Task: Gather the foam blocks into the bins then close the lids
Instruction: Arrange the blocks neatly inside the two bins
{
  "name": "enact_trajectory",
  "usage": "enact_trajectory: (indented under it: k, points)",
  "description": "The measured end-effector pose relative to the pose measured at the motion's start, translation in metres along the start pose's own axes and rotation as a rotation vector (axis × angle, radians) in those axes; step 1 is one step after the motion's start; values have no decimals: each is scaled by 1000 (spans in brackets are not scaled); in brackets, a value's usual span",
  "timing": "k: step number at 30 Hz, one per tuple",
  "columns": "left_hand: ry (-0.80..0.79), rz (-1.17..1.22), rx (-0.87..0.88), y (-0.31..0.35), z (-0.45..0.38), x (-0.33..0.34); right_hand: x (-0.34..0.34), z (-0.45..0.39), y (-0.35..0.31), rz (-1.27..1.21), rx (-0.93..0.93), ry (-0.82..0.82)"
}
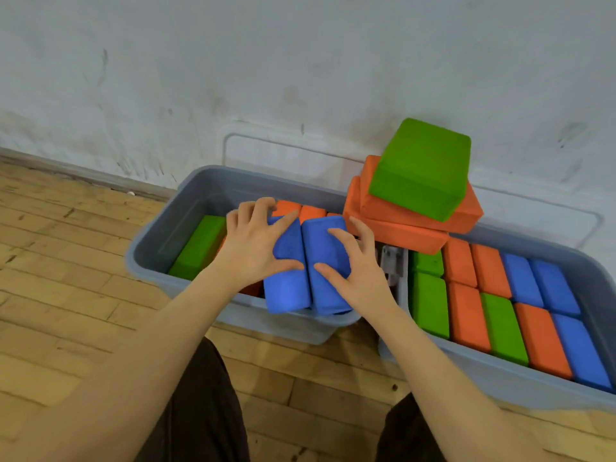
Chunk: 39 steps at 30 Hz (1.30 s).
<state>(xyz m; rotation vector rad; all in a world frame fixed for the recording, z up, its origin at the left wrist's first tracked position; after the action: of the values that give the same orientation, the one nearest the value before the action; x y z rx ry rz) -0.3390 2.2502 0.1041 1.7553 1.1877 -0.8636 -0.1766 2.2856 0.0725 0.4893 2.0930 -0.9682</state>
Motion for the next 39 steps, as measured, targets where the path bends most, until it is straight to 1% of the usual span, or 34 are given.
enact_trajectory:
  k: [2, 4, 6, 8, 10, 12, 14, 17, 20, 22, 24, 26, 28, 30, 34, 36, 39]
  points:
    - [67, -93, 4, 1, 4, -2, -1, 4, -4, 43, -7, 48]
    - [111, -98, -19, 3, 13, 0, -1, 11, -3, 71, -45, 57]
    - [141, -91, -88, 3, 24, 3, 3, 15, -1, 59, -69, -26]
    - [115, -81, -194, 0, 34, 10, 11, 18, 0, 39, -61, -180]
    - [84, -20, -259, 0, 41, 17, 16, 19, -4, 77, -79, -260]
    - [74, 53, -235, 5, 46, 22, 19, 22, -7, 152, -112, -307]
    - [48, 91, -159, 11, 54, 28, 19, 26, -6, 208, -143, -315]
    - [-37, 88, -85, 16, 67, 37, 15, 34, -7, 180, -209, -231]
    - [-124, 9, -112, 10, 65, 45, 11, 39, -10, 138, -259, -134]
    - [-148, 17, -115, 10, 62, 48, 8, 40, -14, 182, -298, -58]
    - [-153, 60, -60, 16, 59, 49, 2, 39, -18, 236, -329, 21]
    - [-140, 89, 19, 21, 54, 44, -8, 33, -21, 255, -321, 102]
    - [-86, 125, 85, 21, 44, 29, -19, 23, -25, 301, -295, 188]
    - [-51, 204, 109, 17, 32, 15, -27, 14, -29, 380, -264, 251]
    - [-75, 337, 103, 12, 18, 9, -32, 0, -29, 475, -175, 289]
    - [-79, 400, 81, 9, 10, 12, -33, -6, -21, 490, -123, 277]
    - [-104, 453, 30, -1, 0, 25, -27, -8, -4, 448, -54, 226]
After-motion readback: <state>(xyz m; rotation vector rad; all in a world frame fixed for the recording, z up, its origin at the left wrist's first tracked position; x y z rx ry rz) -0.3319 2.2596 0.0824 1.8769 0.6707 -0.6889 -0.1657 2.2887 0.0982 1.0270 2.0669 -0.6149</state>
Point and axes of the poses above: each hand's wrist, its own z-axis away from the middle knuckle, its own x-axis out of the palm, y = z × x, the point moved 9 cm from there along -z, towards the middle knuckle, and after that the axes turned 12 degrees about z, right-handed, at the moved point
